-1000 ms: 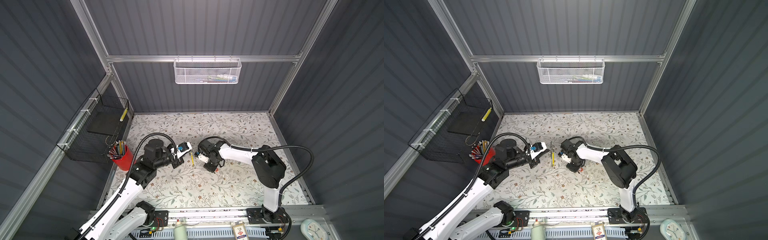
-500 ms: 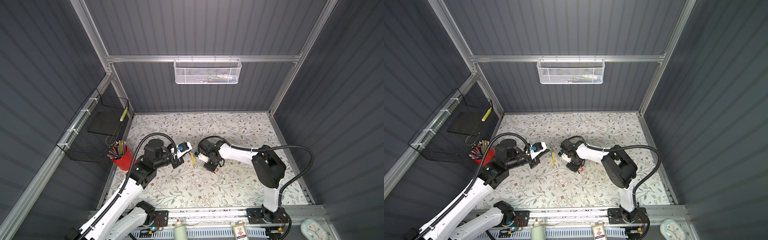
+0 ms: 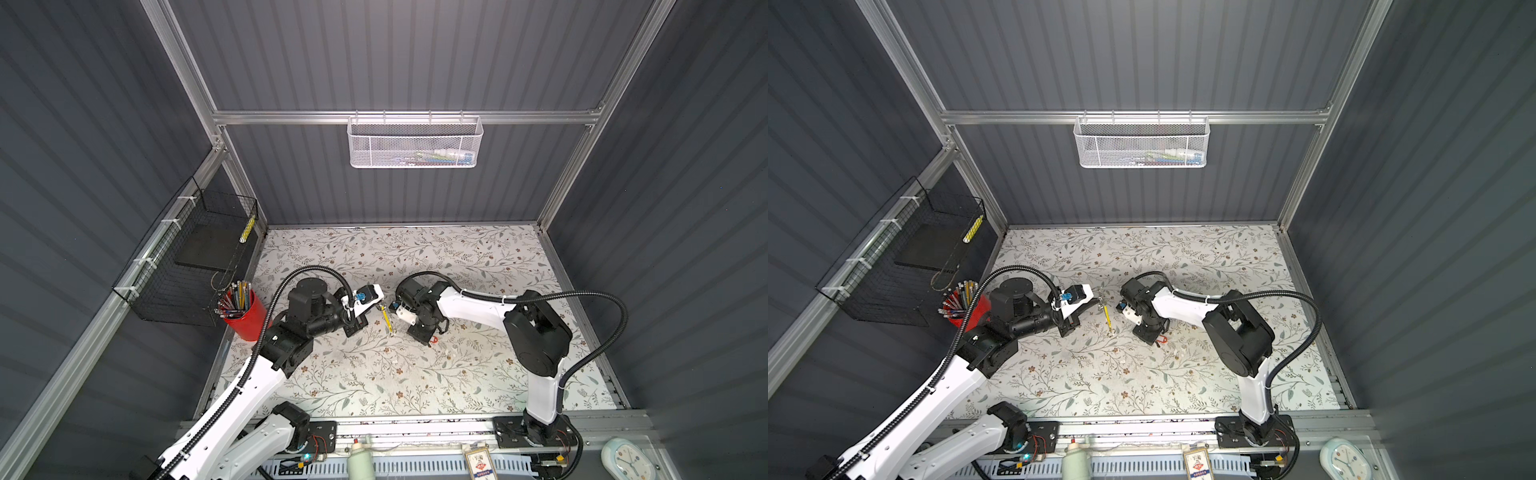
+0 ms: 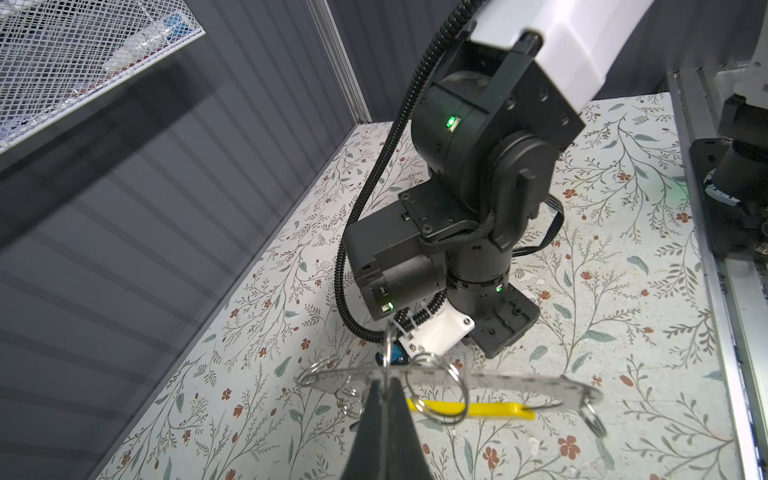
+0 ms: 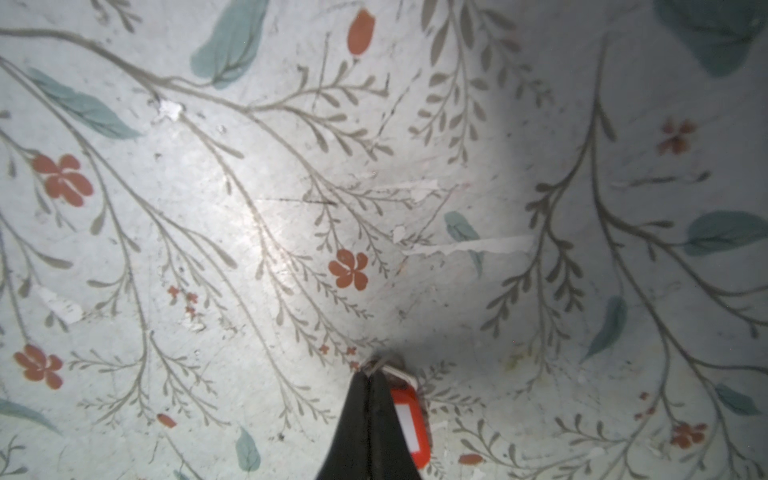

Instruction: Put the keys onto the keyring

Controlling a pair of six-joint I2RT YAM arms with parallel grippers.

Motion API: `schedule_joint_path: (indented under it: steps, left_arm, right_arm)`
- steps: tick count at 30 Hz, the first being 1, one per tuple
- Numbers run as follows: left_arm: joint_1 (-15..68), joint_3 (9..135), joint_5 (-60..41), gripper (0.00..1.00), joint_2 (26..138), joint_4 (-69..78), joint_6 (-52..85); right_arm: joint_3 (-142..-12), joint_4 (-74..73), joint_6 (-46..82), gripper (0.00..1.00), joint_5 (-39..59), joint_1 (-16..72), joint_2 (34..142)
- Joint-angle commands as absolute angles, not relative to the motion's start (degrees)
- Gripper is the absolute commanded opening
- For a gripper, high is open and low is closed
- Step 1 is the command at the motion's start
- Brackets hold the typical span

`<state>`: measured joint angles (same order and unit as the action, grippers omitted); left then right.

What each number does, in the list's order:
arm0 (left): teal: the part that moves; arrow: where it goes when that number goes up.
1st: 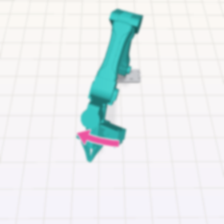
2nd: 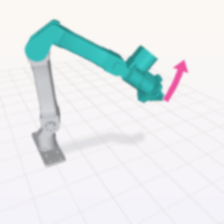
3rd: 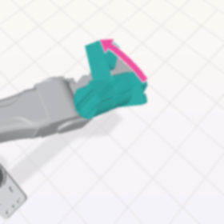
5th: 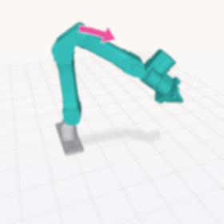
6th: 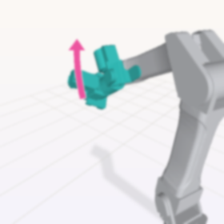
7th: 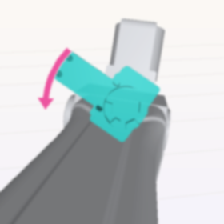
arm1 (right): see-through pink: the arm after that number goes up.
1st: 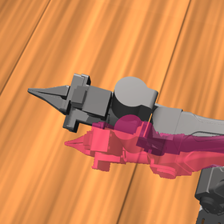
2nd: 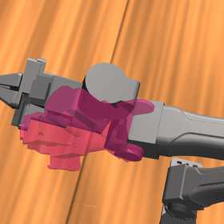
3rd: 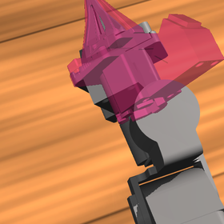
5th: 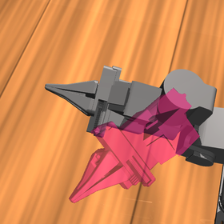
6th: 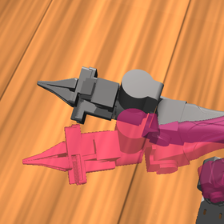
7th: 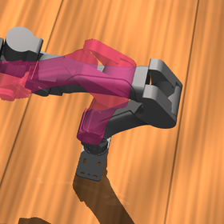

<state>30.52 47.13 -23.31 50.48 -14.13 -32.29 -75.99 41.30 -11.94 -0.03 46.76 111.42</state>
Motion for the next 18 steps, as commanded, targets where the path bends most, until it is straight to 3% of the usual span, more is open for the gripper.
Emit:
schedule_joint_path:
  steps: [1, 3, 6, 18]
  left_arm:
    - [30.14, 47.04, -23.01, 0.00, 49.44, -13.05, -31.60]
    - [30.15, 46.98, -23.07, 0.00, 49.40, -13.03, -31.55]
    - [30.12, 46.96, -23.08, 0.00, 49.32, -12.96, -31.51]
    - [30.15, 46.93, -23.04, 0.00, 49.68, -12.76, -31.63]
  right_arm:
    - [-77.00, 41.88, -11.58, 0.19, -1.17, 46.53, 111.44]
    - [-77.21, 41.90, -11.48, 0.28, -1.56, 46.58, 111.37]
    - [-77.08, 41.91, -11.80, 0.33, -1.51, 46.56, 111.18]
    - [-76.81, 42.23, -12.74, 0.26, -2.55, 46.58, 112.38]
